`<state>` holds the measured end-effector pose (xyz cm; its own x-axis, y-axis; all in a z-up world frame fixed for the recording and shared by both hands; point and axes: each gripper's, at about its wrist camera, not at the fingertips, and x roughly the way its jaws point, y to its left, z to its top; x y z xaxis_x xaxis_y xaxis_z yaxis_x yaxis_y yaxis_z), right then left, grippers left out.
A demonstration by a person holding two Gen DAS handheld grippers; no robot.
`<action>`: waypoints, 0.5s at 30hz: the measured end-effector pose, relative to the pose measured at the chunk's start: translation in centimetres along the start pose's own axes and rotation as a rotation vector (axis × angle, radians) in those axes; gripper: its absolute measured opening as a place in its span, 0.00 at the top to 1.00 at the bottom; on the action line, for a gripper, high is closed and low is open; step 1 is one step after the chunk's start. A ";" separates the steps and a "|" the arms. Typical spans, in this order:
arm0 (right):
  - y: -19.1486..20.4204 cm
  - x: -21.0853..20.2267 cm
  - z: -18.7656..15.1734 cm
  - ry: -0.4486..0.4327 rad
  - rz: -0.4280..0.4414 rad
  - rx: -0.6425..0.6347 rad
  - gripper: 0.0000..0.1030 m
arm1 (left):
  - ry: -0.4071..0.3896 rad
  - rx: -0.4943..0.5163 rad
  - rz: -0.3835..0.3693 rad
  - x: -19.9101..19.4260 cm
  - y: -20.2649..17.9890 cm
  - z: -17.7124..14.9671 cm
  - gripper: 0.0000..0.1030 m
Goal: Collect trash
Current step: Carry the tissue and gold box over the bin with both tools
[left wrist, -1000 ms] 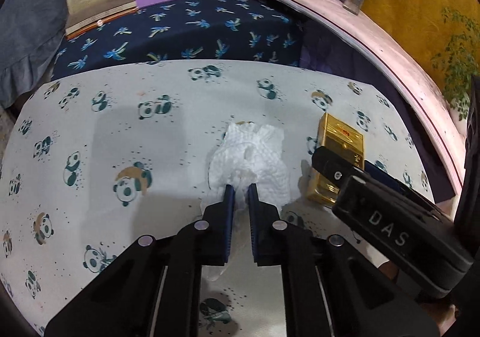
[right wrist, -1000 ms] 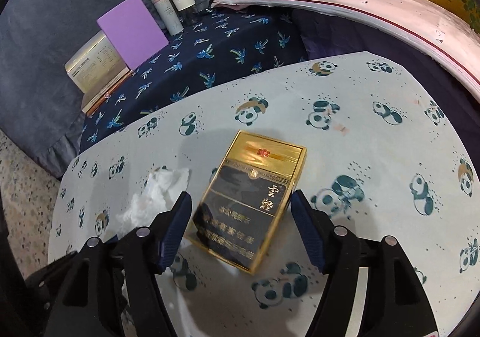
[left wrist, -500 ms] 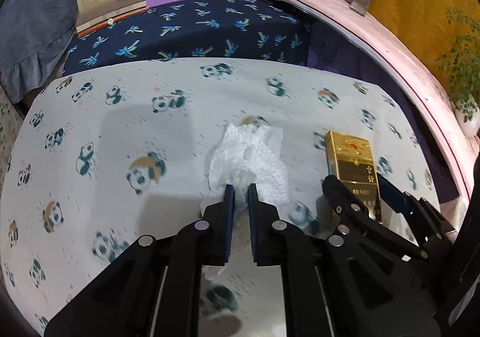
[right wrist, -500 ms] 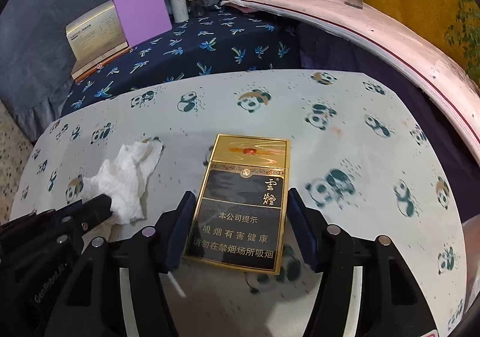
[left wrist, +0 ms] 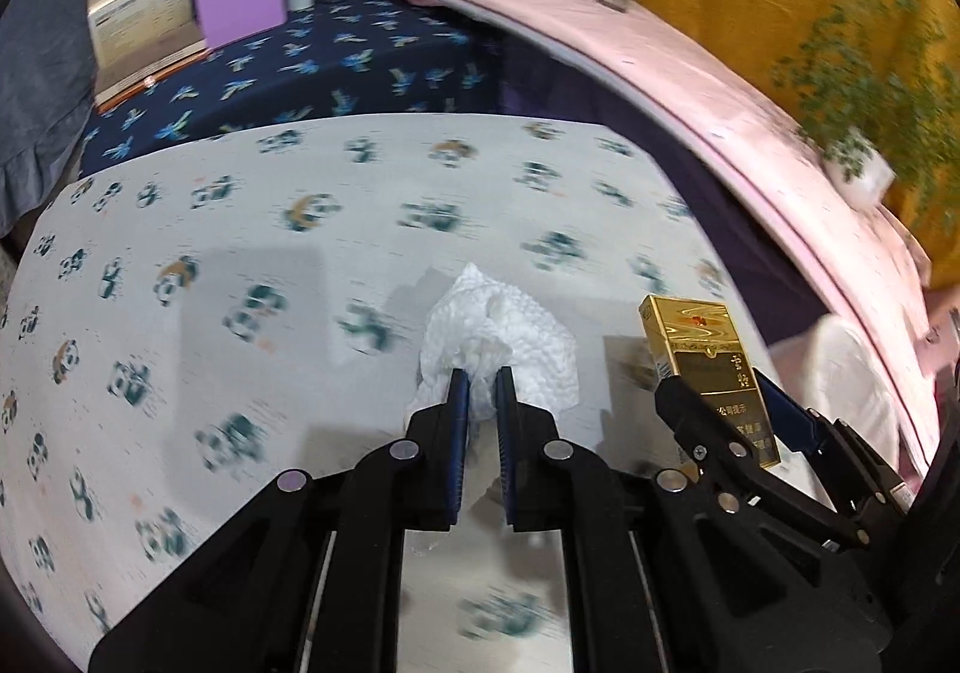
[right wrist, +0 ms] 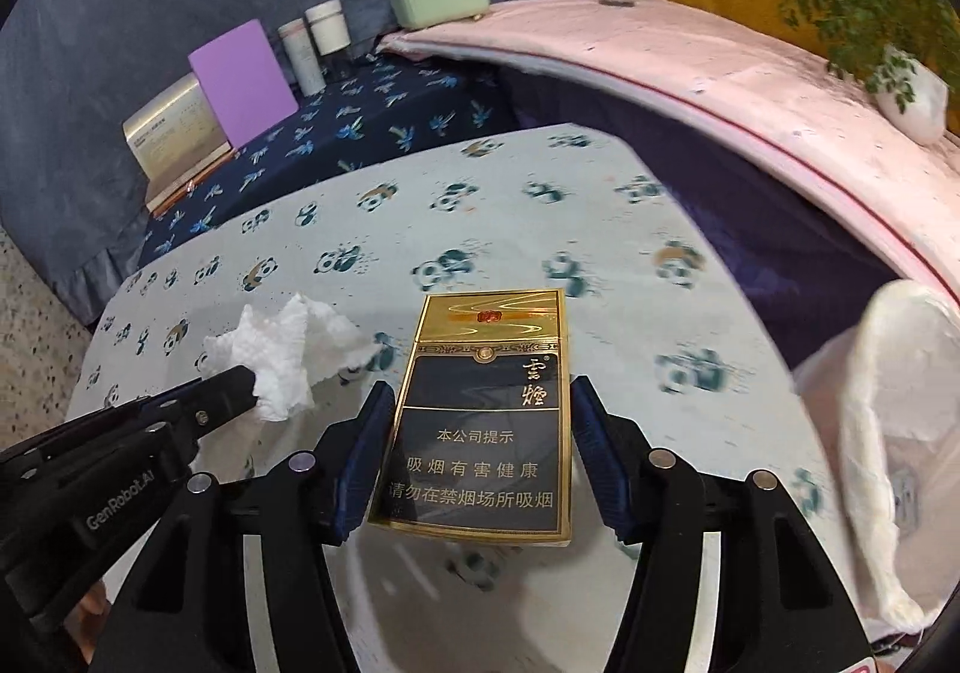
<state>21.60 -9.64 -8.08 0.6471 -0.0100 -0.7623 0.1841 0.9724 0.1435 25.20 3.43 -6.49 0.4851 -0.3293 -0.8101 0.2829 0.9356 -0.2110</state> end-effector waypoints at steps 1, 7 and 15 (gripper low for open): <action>-0.7 -0.7 -0.2 -0.008 -0.005 0.007 0.44 | -0.001 0.007 -0.010 -0.3 -0.9 -0.2 0.91; -4.9 -5.5 -1.1 -0.065 -0.032 0.055 0.44 | -0.021 0.074 -0.052 -2.2 -6.1 -1.2 0.92; -10.2 -10.3 -2.2 -0.132 -0.064 0.119 0.45 | -0.041 0.164 -0.096 -4.0 -12.9 -2.1 0.92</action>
<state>11.43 -18.91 -3.10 0.7210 -0.1089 -0.6843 0.3093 0.9343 0.1772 17.82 -7.03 -1.66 0.4818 -0.4241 -0.7668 0.4591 0.8675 -0.1914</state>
